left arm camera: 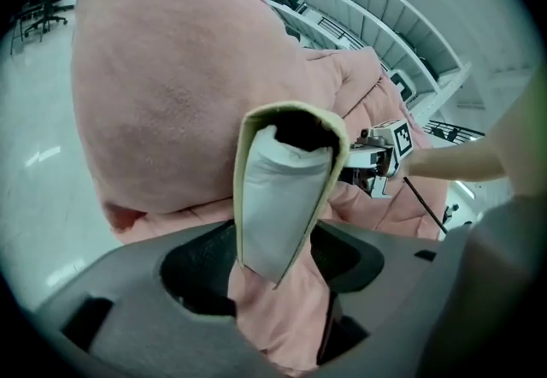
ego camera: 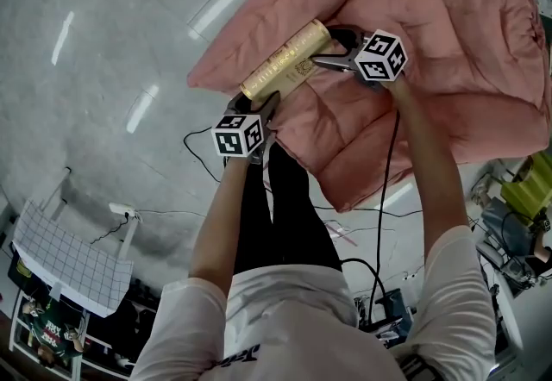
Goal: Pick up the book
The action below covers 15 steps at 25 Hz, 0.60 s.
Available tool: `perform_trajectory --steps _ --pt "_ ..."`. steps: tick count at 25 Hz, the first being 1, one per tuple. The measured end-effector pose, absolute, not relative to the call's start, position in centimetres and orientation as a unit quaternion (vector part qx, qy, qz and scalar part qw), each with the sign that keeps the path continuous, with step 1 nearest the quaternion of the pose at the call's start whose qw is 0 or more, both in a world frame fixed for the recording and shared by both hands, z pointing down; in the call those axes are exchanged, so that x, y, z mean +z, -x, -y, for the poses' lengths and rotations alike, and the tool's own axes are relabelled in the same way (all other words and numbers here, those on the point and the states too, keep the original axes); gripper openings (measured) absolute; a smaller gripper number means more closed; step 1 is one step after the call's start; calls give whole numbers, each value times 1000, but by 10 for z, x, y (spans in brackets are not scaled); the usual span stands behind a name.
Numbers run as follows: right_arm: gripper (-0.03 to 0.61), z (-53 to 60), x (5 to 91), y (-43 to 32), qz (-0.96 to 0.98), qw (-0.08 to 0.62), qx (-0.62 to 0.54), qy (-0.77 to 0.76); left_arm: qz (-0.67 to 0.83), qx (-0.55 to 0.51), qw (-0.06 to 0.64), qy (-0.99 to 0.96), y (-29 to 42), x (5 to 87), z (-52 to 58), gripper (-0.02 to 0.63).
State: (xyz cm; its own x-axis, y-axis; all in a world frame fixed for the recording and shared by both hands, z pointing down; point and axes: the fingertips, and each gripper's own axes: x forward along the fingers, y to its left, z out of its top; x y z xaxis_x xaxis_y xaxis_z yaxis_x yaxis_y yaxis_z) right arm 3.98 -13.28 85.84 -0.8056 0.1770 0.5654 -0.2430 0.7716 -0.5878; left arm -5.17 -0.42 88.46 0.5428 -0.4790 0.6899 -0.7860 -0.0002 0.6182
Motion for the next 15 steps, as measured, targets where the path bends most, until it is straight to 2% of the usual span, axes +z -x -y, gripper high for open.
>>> perform_trajectory --steps 15 --pt "334 121 808 -41 880 315 354 -40 414 152 570 -694 56 833 -5 268"
